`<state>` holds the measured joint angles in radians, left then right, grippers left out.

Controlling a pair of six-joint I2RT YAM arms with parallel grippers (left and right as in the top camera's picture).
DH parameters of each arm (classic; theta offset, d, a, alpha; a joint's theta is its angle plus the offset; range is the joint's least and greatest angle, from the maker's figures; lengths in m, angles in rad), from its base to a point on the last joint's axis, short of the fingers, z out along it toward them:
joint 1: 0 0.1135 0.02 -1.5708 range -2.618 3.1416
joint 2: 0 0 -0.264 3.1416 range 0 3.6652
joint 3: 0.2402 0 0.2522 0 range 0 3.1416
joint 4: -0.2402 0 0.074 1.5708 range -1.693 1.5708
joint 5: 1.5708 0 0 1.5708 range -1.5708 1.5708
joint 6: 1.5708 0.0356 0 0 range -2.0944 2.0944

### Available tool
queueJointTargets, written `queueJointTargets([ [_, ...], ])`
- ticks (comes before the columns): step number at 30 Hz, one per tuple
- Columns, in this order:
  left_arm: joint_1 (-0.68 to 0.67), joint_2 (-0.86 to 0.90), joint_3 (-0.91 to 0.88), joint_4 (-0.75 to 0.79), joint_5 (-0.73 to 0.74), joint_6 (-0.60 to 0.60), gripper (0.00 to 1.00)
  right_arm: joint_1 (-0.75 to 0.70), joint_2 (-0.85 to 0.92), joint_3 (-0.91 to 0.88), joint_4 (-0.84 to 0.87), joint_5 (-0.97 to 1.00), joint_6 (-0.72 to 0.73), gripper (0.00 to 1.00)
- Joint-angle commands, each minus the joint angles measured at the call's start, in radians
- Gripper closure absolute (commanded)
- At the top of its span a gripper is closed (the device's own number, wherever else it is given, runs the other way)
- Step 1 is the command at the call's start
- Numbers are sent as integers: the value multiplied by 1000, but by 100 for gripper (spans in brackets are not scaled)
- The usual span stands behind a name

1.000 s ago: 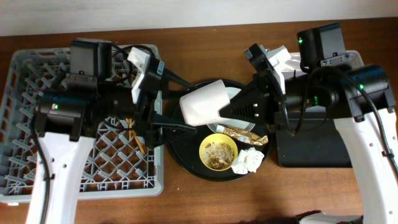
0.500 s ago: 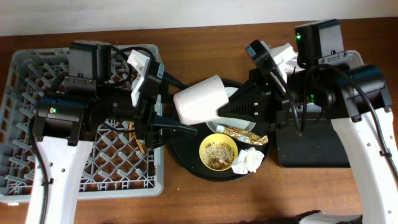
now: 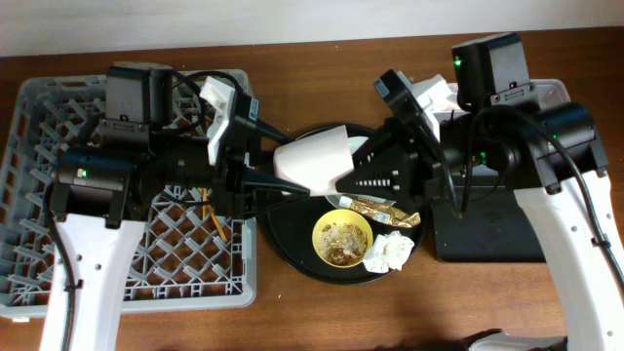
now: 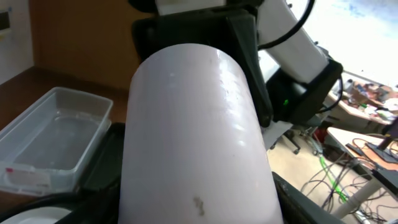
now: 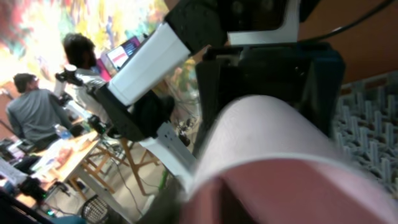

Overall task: Sort waste into correct bins and load items into the dishwasher rack
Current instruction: 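Lift the pink cup and pass it to the left gripper, then place the pink cup upside down in the rack with the left gripper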

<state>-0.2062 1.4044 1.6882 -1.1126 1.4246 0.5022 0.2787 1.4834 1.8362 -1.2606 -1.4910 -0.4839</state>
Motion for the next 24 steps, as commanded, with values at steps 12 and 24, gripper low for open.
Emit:
queueJointTargets([
  [12,-14,-50,2,-267,-1384,-645,65,-220,16,2,-167,606,179,1],
  [24,-14,154,-238,-100,-1538,-726,64,-220,16,1,-244,744,179,1],
])
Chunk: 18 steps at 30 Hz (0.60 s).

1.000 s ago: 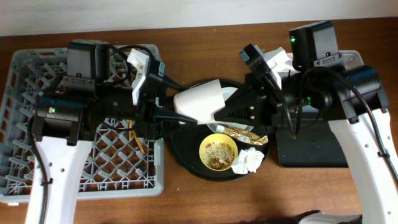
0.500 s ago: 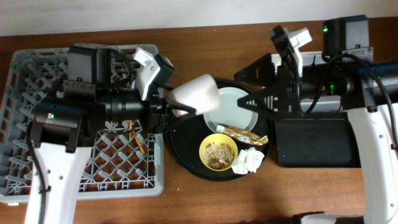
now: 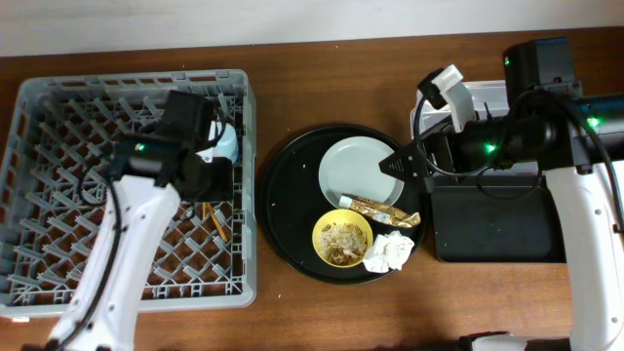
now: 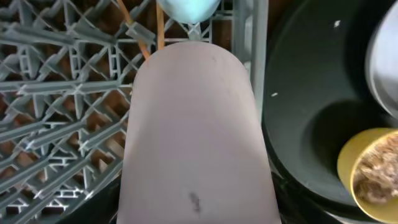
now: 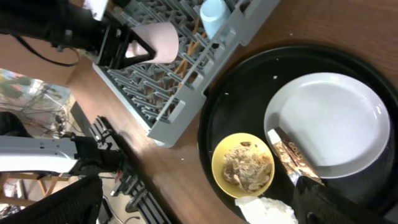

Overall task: Sort waste into correct bins and load items into the dishwasher rack
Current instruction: 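Place the pink cup upside down in the rack with the left gripper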

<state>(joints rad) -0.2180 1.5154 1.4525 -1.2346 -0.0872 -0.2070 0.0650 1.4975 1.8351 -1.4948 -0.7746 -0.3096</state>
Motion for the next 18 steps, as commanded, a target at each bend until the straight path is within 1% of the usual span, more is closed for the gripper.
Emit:
queueJointTargets([
  [1,-2,66,-2,30,-26,-17,64,-6,2,2,-12,28,5,2],
  [9,-2,147,-3,57,-45,-17,64,-6,2,2,-17,28,4,1],
  [10,-2,156,-3,57,-45,-17,57,-6,2,2,-17,28,4,1],
  [11,-2,165,-3,57,-45,-17,52,-6,2,2,-17,28,4,1],
  [12,-2,172,-3,61,-45,-17,50,-6,2,2,-17,28,4,1],
  [13,-2,174,-3,66,-44,-17,32,-6,2,2,-17,28,4,1],
  [14,-2,173,-3,74,-44,-17,2,-6,2,2,-17,28,4,1],
  [15,-2,173,-2,79,-44,-17,1,-6,2,2,-17,28,4,1],
  [18,6,173,24,79,-37,-18,0,-6,2,2,-16,28,5,1],
])
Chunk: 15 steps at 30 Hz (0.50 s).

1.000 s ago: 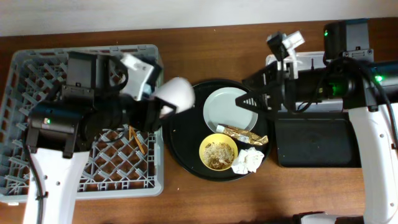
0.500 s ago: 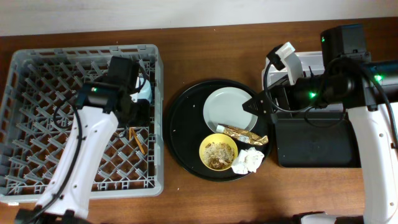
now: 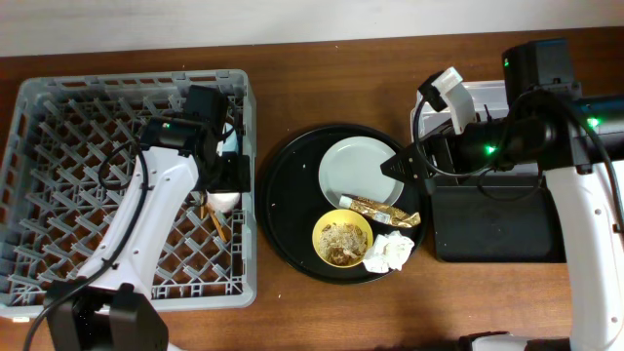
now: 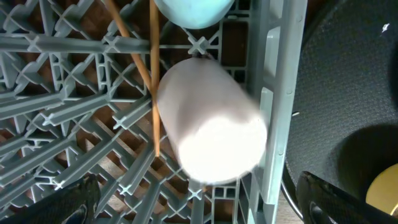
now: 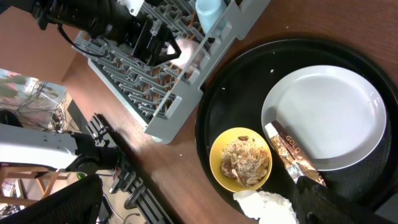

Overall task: Sort waste into correct bins and load items into the dishwasher rack
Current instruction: 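Place the pink cup upside down in the rack with the left gripper, then grasp the crumpled white tissue beside the yellow bowl with the right gripper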

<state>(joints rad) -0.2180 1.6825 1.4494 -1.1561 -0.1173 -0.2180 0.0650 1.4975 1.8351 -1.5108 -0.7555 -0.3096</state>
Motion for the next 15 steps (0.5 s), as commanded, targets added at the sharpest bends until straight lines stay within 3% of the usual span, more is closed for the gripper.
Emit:
queueJointTargets([
  [1,18,6,55,-11,6,-6,1,-6,2,2,-1,8,5,1],
  [6,97,-44,301,-117,240,2,1,-6,2,2,-53,9,5,1],
  [7,122,-75,343,-121,269,2,1,-6,2,2,-60,8,5,18],
  [9,182,-134,396,-115,257,2,1,-1,2,0,-73,10,17,37],
  [11,260,-223,405,-121,252,2,1,37,2,-10,-72,193,188,38],
  [15,283,-289,405,-121,252,2,1,148,2,-72,-72,556,527,33],
])
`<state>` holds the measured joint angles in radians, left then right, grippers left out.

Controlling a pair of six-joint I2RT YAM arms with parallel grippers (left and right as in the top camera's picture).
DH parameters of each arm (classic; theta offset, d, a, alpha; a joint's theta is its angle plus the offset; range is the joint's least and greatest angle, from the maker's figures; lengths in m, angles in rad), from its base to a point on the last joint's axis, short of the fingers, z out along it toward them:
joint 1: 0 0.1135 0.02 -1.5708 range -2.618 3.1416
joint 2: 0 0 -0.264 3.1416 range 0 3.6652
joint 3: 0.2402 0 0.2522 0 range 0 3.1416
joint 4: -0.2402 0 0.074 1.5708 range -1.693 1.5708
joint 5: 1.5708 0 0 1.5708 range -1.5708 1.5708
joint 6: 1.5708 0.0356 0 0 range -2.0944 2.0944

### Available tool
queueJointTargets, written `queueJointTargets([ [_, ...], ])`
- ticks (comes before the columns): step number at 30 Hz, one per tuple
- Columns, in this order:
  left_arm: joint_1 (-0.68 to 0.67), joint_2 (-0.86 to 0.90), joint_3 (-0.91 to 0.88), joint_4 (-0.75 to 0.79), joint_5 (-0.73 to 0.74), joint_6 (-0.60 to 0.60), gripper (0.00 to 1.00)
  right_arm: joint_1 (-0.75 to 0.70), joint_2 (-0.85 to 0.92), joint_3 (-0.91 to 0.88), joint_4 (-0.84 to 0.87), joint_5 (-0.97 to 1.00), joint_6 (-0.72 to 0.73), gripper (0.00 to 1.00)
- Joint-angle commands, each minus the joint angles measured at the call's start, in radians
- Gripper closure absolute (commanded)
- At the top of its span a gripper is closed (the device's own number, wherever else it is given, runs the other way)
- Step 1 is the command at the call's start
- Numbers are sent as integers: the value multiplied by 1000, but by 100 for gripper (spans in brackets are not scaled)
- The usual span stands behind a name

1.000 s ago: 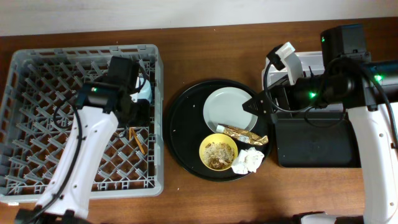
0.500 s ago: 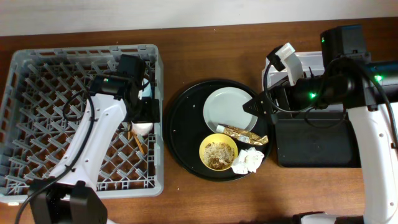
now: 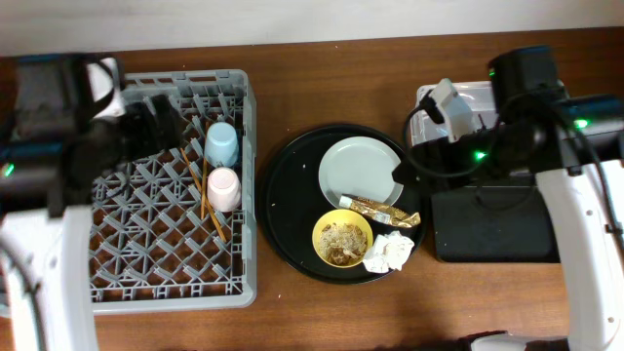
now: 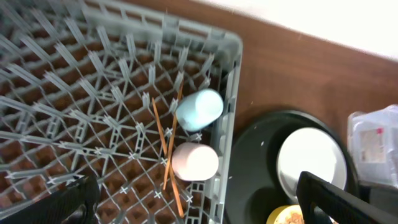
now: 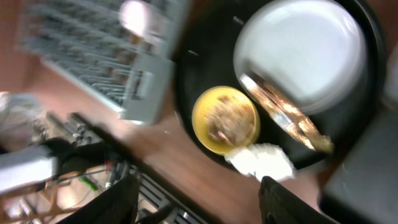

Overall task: Sort waste into correct bins and load items into the dishwasher rack
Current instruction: 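Grasp the crumpled white tissue beside the yellow bowl with the right gripper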

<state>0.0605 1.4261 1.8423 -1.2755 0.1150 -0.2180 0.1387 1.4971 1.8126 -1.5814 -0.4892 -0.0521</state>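
Observation:
A pink cup [image 3: 223,188] lies in the grey dishwasher rack [image 3: 58,283] just below a blue cup [image 3: 221,144], with chopsticks [image 3: 210,210] beside them. The left wrist view shows the same pink cup [image 4: 194,162] far below. My left gripper [image 3: 164,115] hangs open and empty over the rack's back part. On the black round tray [image 3: 283,195] are a white plate [image 3: 363,171], a gold wrapper [image 3: 380,209], a yellow bowl of food scraps [image 3: 341,237] and a crumpled napkin [image 3: 390,252]. My right gripper [image 3: 402,174] is open at the plate's right edge; its view is blurred.
A black bin [image 3: 487,229] stands right of the tray, under my right arm. Behind it is a clear plastic container [image 3: 468,97]. The rack fills the left of the table, its high wall next to the tray.
My left gripper was open close above the pink cup in the rack. It now stands high and further back-left over the rack. My right wrist has shifted, and its view is blurred.
Both grippers first met at the pink cup above the tray. Then my left gripper held it over the rack and the right had drawn back, open, over the plate. After that the cup lay beside the blue cup, released, and my left arm has since pulled away.

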Motion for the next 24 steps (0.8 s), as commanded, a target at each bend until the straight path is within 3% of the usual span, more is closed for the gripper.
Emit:
queueJointTargets([
  [1,4,-40,12,-2,20,2,1,102,2,-69,-1,323,308,32],
  [4,4,-40,11,-1,20,2,1,233,2,-226,0,455,496,13],
  [6,4,-40,11,-2,20,2,1,276,2,-360,36,561,633,7],
  [9,4,-40,11,-2,20,2,1,278,2,-518,142,526,645,3],
  [12,4,-40,11,-2,20,2,1,278,2,-632,254,520,653,3],
  [17,4,-40,11,-2,19,2,1,259,2,-669,352,473,700,0],
  [20,4,-40,11,-2,20,2,1,260,2,-721,417,441,700,9],
  [24,4,-40,11,-2,20,2,1,260,2,-819,535,380,723,10],
])
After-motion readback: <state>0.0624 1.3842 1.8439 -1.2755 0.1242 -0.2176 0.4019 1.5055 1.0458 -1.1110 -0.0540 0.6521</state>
